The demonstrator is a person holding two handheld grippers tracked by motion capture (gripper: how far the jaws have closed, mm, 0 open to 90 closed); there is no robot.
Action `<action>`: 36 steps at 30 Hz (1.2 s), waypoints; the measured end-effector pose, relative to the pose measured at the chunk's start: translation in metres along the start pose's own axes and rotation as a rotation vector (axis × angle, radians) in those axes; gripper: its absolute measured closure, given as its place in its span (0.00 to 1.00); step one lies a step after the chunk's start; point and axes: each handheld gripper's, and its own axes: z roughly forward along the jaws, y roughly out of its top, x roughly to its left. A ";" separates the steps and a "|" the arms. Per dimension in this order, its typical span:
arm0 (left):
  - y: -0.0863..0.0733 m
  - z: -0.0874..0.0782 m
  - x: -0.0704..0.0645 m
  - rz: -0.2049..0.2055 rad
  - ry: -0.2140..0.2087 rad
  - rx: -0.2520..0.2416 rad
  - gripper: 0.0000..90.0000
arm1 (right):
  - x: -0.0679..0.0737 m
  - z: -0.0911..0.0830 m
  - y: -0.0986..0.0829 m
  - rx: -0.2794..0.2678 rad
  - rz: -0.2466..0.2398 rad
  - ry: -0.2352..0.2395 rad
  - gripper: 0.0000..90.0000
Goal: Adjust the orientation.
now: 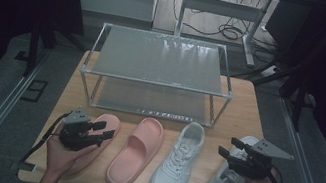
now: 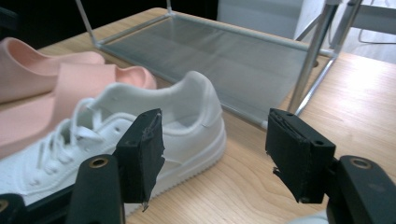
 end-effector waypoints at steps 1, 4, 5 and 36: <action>0.000 0.000 0.000 0.000 0.000 0.000 0.62 | 0.000 0.000 0.000 0.000 0.000 0.000 0.42; -0.002 0.000 -0.002 0.017 -0.005 0.005 0.72 | 0.003 0.000 -0.003 0.006 -0.012 0.013 0.44; -0.002 0.000 -0.002 0.017 -0.005 0.005 0.76 | 0.003 0.000 -0.003 0.006 -0.012 0.013 0.44; -0.056 -0.031 -0.005 -0.005 0.066 0.080 1.00 | 0.025 0.020 -0.004 0.089 -0.059 0.032 0.49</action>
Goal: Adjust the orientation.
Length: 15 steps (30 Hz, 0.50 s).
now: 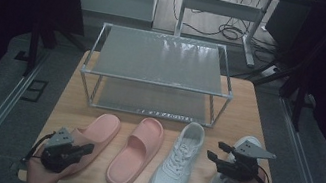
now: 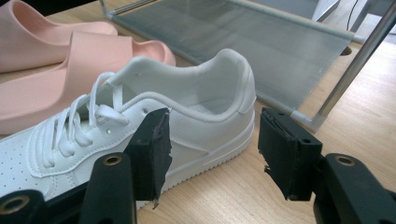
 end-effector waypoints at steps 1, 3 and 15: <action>-0.001 0.003 -0.002 0.011 0.005 0.020 1.00 | 0.000 0.000 0.000 0.000 0.000 0.000 0.49; -0.003 0.010 -0.005 0.030 0.020 0.058 1.00 | 0.000 0.001 -0.001 0.002 0.002 0.002 0.49; -0.020 0.021 -0.002 -0.017 0.032 0.108 1.00 | 0.002 -0.001 -0.002 0.009 0.005 -0.004 0.49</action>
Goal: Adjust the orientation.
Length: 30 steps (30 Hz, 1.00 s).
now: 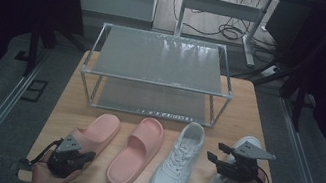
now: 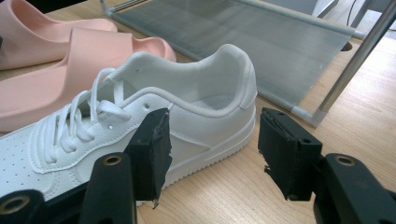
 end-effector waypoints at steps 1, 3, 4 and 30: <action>-0.003 0.002 0.002 -0.007 0.007 0.007 1.00 | -0.001 0.001 -0.001 0.004 0.004 -0.003 0.49; -0.005 0.003 0.004 -0.005 0.026 0.020 1.00 | -0.002 0.002 -0.002 0.009 0.008 -0.008 0.49; -0.005 0.003 0.004 -0.005 0.026 0.020 1.00 | -0.002 0.002 -0.002 0.009 0.008 -0.008 0.49; -0.013 -0.013 0.030 -0.062 0.075 0.008 1.00 | -0.001 0.003 -0.005 0.032 -0.002 -0.011 0.48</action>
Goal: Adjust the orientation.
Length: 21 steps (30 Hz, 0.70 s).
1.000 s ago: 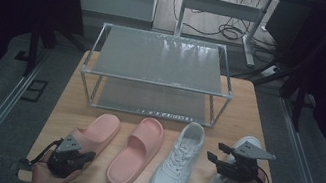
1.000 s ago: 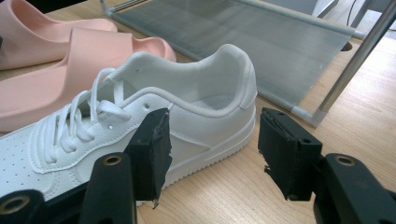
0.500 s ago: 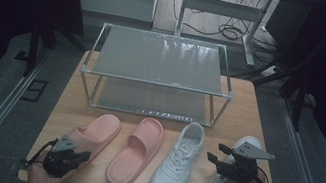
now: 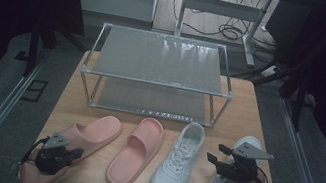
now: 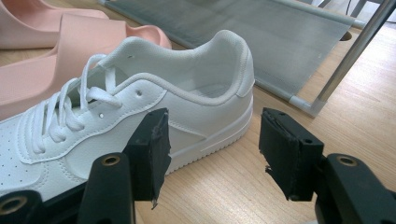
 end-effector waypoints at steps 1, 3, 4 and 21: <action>-0.001 -0.002 0.005 -0.014 0.005 -0.005 1.00 | 0.000 0.000 0.000 0.002 -0.001 0.000 0.48; -0.001 -0.003 0.009 -0.022 0.013 -0.009 1.00 | 0.000 0.000 0.000 0.003 0.000 -0.002 0.48; -0.001 -0.003 0.009 -0.022 0.013 -0.009 1.00 | 0.000 0.000 0.000 0.003 0.000 -0.002 0.48; 0.005 -0.009 0.043 -0.065 0.019 0.009 1.00 | -0.003 0.000 -0.002 0.011 0.005 -0.010 0.48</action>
